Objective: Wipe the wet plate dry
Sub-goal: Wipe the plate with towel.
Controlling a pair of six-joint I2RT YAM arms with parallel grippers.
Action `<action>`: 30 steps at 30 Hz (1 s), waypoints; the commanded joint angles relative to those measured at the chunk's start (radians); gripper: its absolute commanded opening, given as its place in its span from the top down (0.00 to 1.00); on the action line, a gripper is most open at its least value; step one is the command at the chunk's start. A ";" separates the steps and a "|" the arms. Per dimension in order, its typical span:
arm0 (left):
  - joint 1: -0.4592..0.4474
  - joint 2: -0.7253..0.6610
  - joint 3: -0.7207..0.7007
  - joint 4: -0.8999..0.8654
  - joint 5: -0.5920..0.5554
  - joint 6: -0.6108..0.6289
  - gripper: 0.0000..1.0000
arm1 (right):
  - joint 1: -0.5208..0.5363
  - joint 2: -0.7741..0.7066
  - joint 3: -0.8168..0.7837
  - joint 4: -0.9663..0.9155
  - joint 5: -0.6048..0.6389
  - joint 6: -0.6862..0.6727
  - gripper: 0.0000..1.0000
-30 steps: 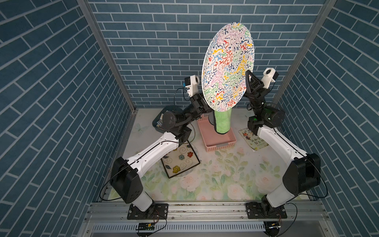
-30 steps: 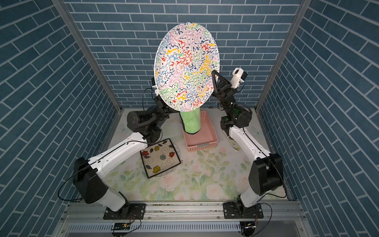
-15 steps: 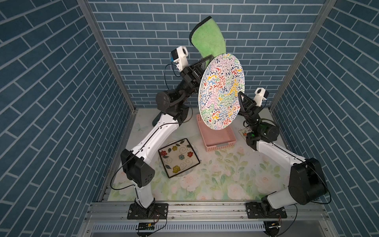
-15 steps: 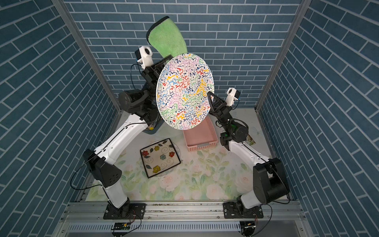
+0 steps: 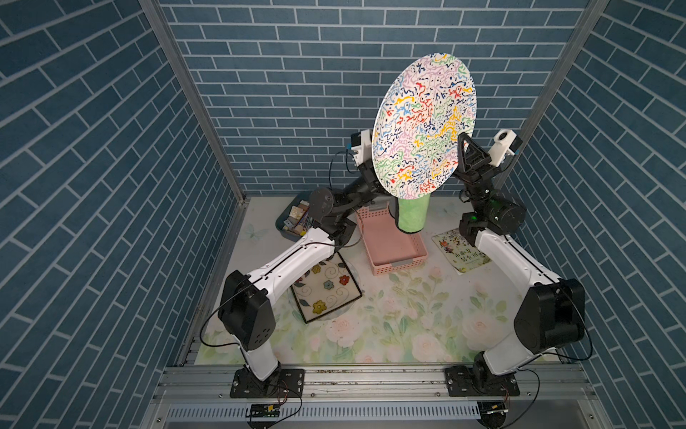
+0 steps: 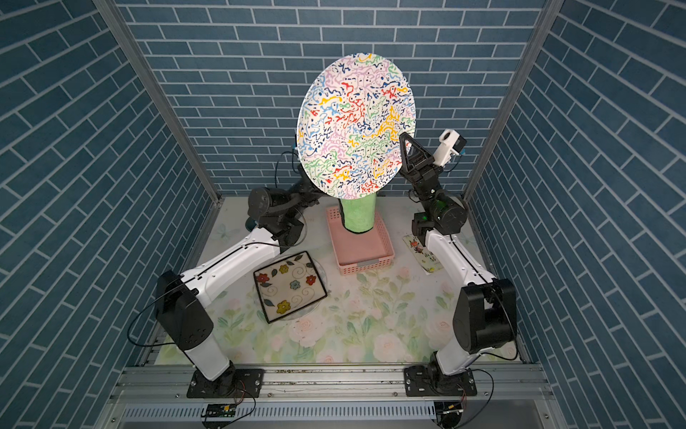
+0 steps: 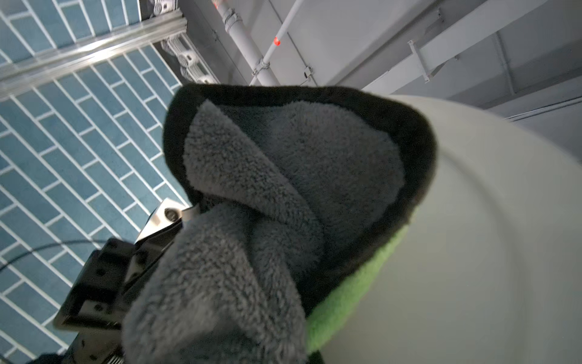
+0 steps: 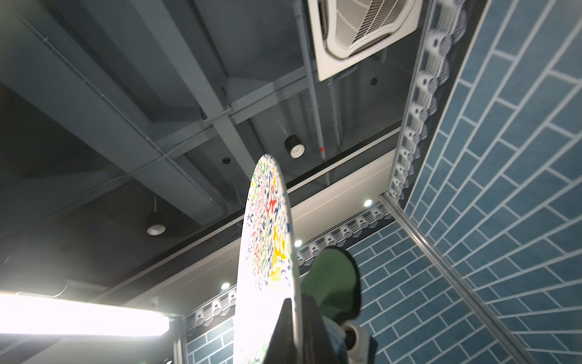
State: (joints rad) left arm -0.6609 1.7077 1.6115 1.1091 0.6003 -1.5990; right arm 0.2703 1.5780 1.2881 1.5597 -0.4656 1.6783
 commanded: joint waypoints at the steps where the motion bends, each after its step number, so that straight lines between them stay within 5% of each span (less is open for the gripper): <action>1: 0.062 -0.087 0.076 0.067 0.020 0.033 1.00 | 0.059 -0.069 -0.121 0.030 0.009 -0.035 1.00; 7: 0.026 -0.048 0.164 0.050 0.033 0.044 1.00 | 0.233 -0.008 -0.075 0.036 0.034 -0.097 1.00; 13: -0.070 -0.120 -0.074 0.081 0.019 0.066 1.00 | 0.153 0.086 0.156 -0.039 0.095 -0.091 1.00; 19: -0.018 -0.305 -0.298 0.024 -0.012 0.148 1.00 | 0.034 0.059 0.112 -0.107 0.139 -0.101 1.00; 22: 0.066 -0.420 -0.320 -0.174 -0.016 0.299 1.00 | -0.014 0.002 0.010 -0.139 0.138 -0.146 1.00; 24: 0.107 -0.503 -0.294 -0.436 -0.074 0.520 1.00 | -0.025 -0.050 -0.051 -0.205 0.129 -0.214 1.00; 27: 0.111 -0.550 -0.176 -0.875 -0.285 0.851 1.00 | -0.005 -0.130 -0.091 -0.381 0.105 -0.391 1.00; 30: 0.111 -0.527 -0.125 -1.060 -0.494 0.998 1.00 | 0.040 -0.184 -0.119 -0.502 0.121 -0.514 1.00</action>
State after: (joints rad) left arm -0.5510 1.1591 1.4670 0.3923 0.3290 -0.9043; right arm 0.2665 1.4929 1.1625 1.1610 -0.3542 1.3499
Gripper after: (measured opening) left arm 0.121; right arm 0.085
